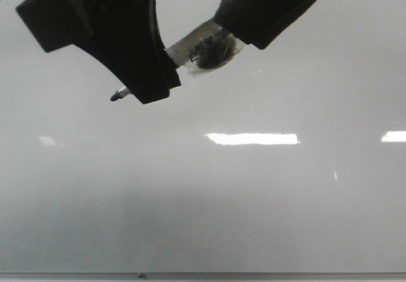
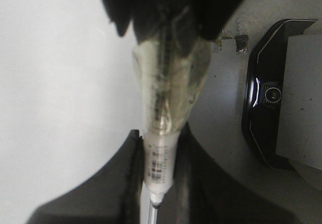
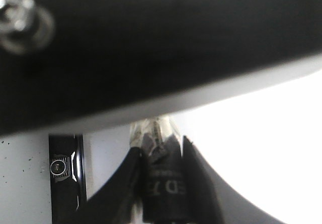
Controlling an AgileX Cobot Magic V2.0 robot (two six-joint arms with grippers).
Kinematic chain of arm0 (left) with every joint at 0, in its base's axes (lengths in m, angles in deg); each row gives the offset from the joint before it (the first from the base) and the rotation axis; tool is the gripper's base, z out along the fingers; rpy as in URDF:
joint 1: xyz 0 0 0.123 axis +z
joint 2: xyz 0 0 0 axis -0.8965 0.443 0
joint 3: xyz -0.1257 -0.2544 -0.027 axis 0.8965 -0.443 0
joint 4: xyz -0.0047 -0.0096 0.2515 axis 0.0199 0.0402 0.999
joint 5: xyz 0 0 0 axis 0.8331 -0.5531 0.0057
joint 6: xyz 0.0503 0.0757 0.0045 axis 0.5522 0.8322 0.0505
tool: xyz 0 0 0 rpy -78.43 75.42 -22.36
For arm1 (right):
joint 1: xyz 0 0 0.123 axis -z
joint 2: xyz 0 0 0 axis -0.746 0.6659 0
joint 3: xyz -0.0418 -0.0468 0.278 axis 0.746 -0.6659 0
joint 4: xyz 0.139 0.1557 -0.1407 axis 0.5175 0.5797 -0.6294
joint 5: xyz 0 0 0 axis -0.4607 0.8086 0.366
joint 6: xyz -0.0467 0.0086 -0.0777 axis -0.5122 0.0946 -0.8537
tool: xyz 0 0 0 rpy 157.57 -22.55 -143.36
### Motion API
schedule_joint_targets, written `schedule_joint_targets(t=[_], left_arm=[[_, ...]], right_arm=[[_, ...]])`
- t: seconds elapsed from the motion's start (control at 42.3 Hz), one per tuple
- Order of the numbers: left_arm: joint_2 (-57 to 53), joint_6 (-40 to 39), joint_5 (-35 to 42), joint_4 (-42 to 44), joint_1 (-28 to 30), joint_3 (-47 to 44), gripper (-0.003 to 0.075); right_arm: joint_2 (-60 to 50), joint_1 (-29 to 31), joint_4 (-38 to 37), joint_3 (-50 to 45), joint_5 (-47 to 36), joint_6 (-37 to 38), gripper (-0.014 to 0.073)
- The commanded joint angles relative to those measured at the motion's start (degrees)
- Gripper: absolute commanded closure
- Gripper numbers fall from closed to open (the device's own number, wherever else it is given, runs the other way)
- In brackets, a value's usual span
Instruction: Write number 5 on whiteboard
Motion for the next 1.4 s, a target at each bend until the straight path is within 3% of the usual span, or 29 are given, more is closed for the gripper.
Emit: schedule_joint_targets(t=[0.0, 0.047, 0.118, 0.236, 0.449, 0.733, 1.017, 1.206, 1.371], left_arm=[[-1.8, -0.4, 2.9, -0.7, -0.4, 1.9, 0.0589], [-1.8, -0.5, 3.3, -0.7, -0.4, 1.9, 0.0465], [-1.8, -1.1, 3.9, -0.5, 0.2, 1.9, 0.0342], [-2.4, -3.4, 4.6, -0.5, 2.8, 1.9, 0.0255], [-8.8, -7.1, 4.6, -1.0, 10.2, 1.6, 0.0258], [-22.6, -11.1, 6.6, -3.5, 19.7, -6.3, 0.0258], [-32.9, -20.2, 10.3, -3.5, 30.5, -16.0, 0.0258], [-34.2, -20.5, 10.2, -4.1, 34.0, -18.1, 0.0258], [-34.0, -20.5, 10.7, -5.2, 34.0, -18.1, 0.0258]], right_arm=[[-1.3, -0.1, 2.1, 1.9, -1.9, -0.8, 0.0533], [-1.3, -0.1, 2.1, 1.9, -1.9, -0.8, 0.0543], [-1.3, -0.1, 2.1, 1.9, -1.9, -0.8, 0.0554], [-1.3, -0.1, 2.1, 1.9, -1.9, -0.7, 0.058], [-2.3, 1.2, -0.1, 2.0, -2.0, 2.0, 0.0613], [-8.1, 6.7, -14.5, 2.4, 1.7, 23.7, 0.0613], [-16.4, 13.9, -18.3, 0.3, 6.4, 40.6, 0.0613], [-23.7, 14.6, -18.3, -10.1, -6.4, 50.6, 0.0613], [-24.2, 14.6, -18.2, -19.2, -20.4, 52.1, 0.0613]])
